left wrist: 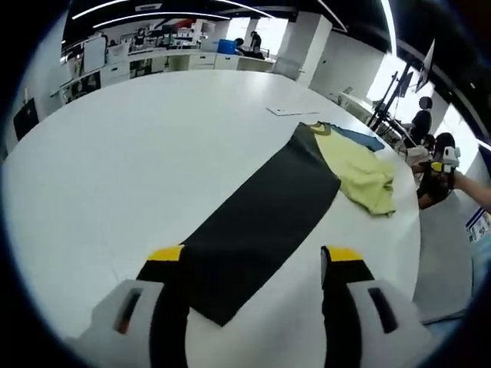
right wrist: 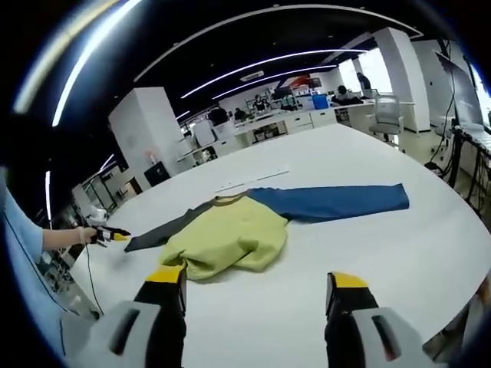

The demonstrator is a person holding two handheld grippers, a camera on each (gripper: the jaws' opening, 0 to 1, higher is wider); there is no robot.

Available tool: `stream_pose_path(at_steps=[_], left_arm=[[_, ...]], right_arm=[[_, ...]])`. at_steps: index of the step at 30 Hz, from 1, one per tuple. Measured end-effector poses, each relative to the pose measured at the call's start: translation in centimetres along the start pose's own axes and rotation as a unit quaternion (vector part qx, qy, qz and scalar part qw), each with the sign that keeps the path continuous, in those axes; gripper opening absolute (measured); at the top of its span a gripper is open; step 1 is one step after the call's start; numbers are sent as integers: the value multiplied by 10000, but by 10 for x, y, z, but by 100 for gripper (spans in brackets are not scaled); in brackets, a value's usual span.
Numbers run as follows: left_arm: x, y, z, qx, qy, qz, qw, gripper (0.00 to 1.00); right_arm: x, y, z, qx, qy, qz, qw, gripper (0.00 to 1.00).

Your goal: Fold the garment on the visible template until the final outline fits inside the template.

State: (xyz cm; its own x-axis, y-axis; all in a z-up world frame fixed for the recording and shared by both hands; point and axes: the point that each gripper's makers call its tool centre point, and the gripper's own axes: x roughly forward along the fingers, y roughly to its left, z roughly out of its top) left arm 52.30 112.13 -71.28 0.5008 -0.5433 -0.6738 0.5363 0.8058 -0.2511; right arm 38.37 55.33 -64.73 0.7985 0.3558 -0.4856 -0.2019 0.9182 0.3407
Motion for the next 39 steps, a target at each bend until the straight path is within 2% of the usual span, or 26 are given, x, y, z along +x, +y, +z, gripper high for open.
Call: stream_pose_path(at_steps=[5,11,16,22,27,32,39], left_arm=[[-2,-14,-2,-26,-2,-19,10000,67],[-7,-39,-2,-78,-116,-63,9999,64],[-12,-66,-3,-135,-299,-103,9994,63],[-12,-99,-5,-139,-317,-183,9992,62],[-8,-126,-4,-135,-362,-184,9991,61],[0,-159,-3,-119,-387,-174,9990,60],[16,-194,-2,-66,-363,-147,9992,58]], right_arm=[[0,-3,-1,16,-10,65,10000,74],[0,-11,-5,-48,163,170,9997,74],[4,-16,-2,-104,225,311,9992,74],[7,-19,-1,-134,236,519,9983,73],[6,-24,-3,-213,324,738,9965,73],[2,-41,0,-239,339,890,9952,72],[-5,-63,2,-300,355,1069,9932,72]])
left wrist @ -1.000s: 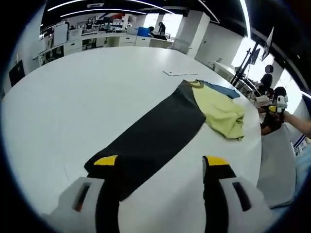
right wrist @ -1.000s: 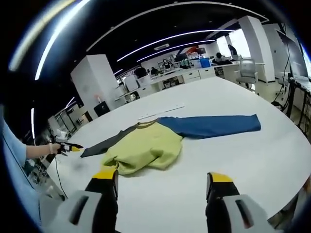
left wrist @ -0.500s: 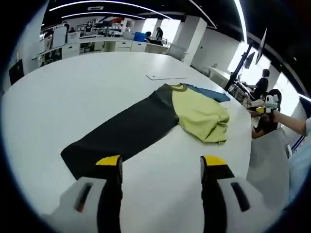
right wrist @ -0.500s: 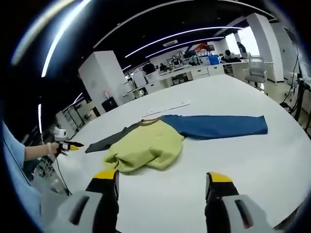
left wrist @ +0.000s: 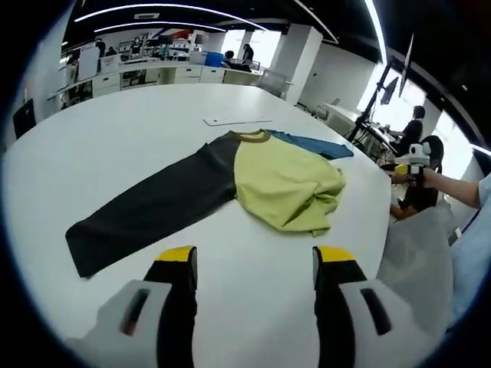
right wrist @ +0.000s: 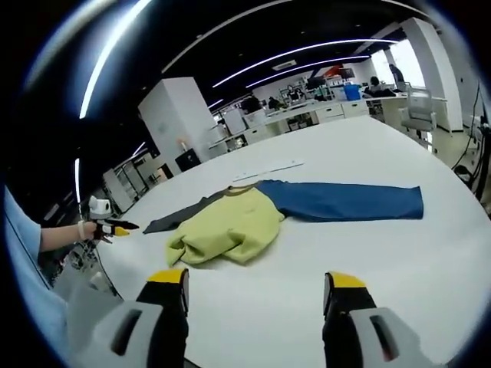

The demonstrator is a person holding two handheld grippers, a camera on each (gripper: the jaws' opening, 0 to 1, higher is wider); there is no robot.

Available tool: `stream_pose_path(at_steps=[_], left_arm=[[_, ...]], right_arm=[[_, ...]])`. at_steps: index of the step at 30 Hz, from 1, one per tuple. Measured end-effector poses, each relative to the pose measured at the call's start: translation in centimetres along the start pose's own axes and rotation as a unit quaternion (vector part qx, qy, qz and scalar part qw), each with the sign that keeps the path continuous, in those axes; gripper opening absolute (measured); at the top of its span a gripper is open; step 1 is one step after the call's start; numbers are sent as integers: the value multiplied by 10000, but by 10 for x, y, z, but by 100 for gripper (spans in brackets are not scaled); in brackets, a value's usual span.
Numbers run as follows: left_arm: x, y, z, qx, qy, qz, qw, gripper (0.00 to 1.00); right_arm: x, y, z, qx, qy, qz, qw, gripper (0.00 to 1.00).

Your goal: Fold the garment on the visible template until the final outline fits inside the template.

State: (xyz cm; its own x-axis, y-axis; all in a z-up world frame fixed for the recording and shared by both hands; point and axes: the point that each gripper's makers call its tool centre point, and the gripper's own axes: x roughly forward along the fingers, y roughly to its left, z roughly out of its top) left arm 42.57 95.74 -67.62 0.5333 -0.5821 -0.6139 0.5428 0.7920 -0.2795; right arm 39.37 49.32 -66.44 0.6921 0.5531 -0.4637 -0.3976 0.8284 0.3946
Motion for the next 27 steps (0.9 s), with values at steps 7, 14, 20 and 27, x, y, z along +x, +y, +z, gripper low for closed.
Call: stream_pose_path(at_steps=[7,14,20,27], left_arm=[[18,-34,-3,24,-57,-14,10000,58],[28,-58,-1,33,-199,-43,9998,56],[36,-77,5,203,-337,-110,9992,55],[52,-96,3,348,-444,-239,9981,51]], right_arm=[[-2,-14,-6,-182,168,220,9995,69],[5,-18,-2,-366,166,407,9984,67],[13,-13,2,-514,187,523,9971,63],[26,-5,-1,-710,299,668,9948,60]])
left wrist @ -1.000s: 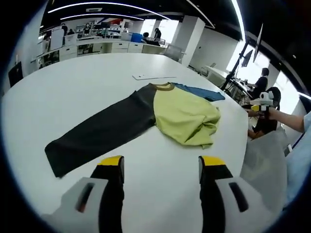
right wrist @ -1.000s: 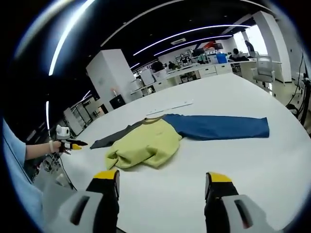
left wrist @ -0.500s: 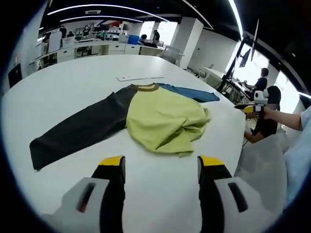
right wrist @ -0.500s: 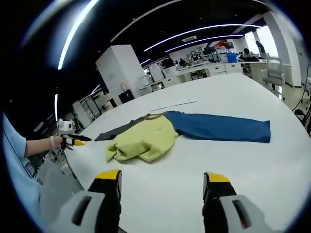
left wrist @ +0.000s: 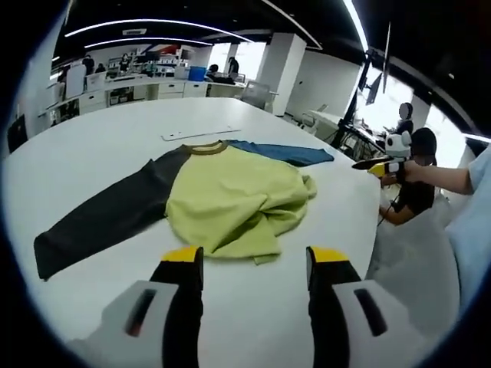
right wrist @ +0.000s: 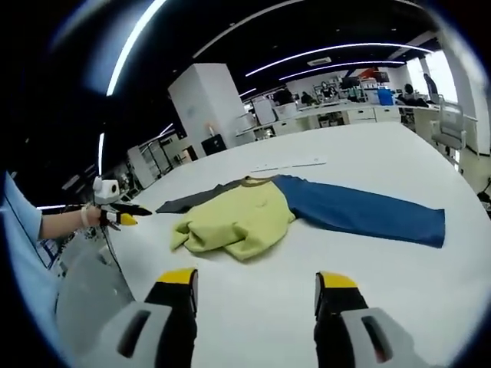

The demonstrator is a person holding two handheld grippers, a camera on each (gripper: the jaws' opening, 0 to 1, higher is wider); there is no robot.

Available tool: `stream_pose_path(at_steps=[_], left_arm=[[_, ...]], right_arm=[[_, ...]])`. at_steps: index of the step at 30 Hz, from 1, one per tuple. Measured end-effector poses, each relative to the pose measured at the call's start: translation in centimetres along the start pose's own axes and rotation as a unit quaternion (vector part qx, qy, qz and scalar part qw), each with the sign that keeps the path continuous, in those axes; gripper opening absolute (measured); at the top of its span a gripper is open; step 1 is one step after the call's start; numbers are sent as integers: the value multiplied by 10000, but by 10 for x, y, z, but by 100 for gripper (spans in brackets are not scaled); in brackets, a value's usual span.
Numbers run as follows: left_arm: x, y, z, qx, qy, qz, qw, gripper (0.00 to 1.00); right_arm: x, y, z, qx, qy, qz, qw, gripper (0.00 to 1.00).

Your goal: Fold the garment on the visible template until the final outline fits inside the template.

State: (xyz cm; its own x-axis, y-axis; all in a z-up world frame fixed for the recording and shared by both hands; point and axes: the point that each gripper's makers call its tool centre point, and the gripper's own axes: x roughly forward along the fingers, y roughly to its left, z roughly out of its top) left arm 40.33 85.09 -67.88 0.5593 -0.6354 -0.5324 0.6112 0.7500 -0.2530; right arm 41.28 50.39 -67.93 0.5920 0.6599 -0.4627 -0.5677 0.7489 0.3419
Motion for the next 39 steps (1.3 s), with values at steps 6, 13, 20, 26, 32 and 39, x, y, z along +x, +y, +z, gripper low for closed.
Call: stream_pose_path(at_steps=[6,13,20,26,32,39], left_arm=[[14,-12,-10,201,166,-158,9995,53],[14,-10,-8,246,138,-112,9995,51],[27,-11,-7,370,171,-62,9992,45],[51,-18,-12,677,296,-35,9973,38],[70,-22,-10,852,319,35,9958,32],[83,-22,-17,1210,500,134,9913,20]], right_arm=[[10,3,1,-127,155,109,9997,60],[20,3,3,-368,264,153,9989,59],[39,20,7,-983,527,347,9932,53],[67,25,6,-2025,966,467,9734,42],[97,36,0,-2711,1259,559,9526,29],[134,40,-12,-3243,1487,490,9329,19]])
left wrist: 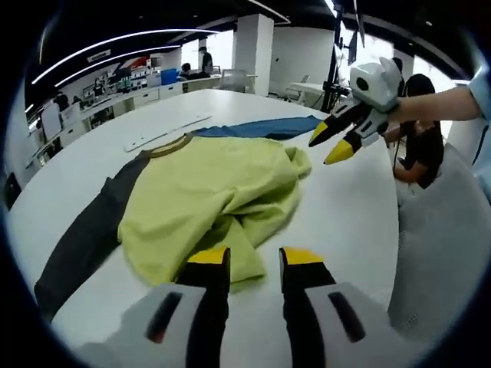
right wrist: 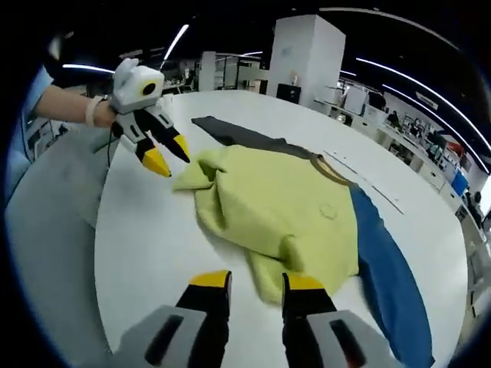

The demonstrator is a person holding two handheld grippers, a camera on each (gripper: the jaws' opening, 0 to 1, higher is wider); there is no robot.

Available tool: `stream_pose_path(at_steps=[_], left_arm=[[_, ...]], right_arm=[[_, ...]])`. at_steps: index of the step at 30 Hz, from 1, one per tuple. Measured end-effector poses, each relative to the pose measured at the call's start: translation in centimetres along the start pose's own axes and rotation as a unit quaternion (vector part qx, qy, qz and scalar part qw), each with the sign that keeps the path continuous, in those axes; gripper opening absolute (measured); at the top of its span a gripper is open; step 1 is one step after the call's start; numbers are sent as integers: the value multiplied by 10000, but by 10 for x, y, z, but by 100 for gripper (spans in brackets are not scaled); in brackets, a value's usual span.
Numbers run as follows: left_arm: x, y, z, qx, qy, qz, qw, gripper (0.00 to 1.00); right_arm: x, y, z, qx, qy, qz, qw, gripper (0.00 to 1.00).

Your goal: Fold the garment on the visible template until the final outline fits inside the template.

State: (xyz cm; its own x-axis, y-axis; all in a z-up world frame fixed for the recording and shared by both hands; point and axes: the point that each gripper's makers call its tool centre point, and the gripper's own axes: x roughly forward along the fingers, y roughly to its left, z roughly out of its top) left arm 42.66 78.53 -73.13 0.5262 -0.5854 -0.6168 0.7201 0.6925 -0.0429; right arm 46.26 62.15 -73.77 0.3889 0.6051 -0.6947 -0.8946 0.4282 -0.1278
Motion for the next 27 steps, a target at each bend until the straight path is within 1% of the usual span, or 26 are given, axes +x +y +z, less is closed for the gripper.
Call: stream_pose_path(at_steps=[2,4,6,8,9,12,15,16,18,21,24,27], left_arm=[[2,0,-1,53,29,27,10000,18],[5,0,-1,82,56,82,9999,19],[9,0,-3,98,119,109,9998,18],[12,-1,-7,154,197,135,9996,18],[14,-1,-9,162,236,136,9995,18],[16,-2,-11,312,316,184,9988,17],[19,0,-13,297,379,183,9987,17],[19,1,-16,338,461,220,9981,16],[20,2,-19,381,503,261,9977,15],[21,4,-24,274,564,255,9977,15],[22,6,-27,226,608,285,9975,14],[22,10,-27,140,582,346,9976,6]], right_arm=[[9,1,0,-126,30,-6,9999,17],[14,0,-2,-480,178,-53,9987,16],[19,0,-7,-706,336,-71,9969,16],[22,2,-9,-814,360,-31,9960,15],[22,1,-10,-895,417,-81,9951,14],[24,1,-9,-932,410,-89,9948,14],[28,-3,-12,-1043,486,-131,9933,12],[30,-4,-13,-1047,509,-136,9931,11],[32,-5,-15,-1039,545,-127,9930,10],[32,-6,-15,-1090,557,-163,9923,7],[33,-7,-15,-1024,543,-174,9931,4],[33,-8,-14,-1000,531,-191,9934,0]])
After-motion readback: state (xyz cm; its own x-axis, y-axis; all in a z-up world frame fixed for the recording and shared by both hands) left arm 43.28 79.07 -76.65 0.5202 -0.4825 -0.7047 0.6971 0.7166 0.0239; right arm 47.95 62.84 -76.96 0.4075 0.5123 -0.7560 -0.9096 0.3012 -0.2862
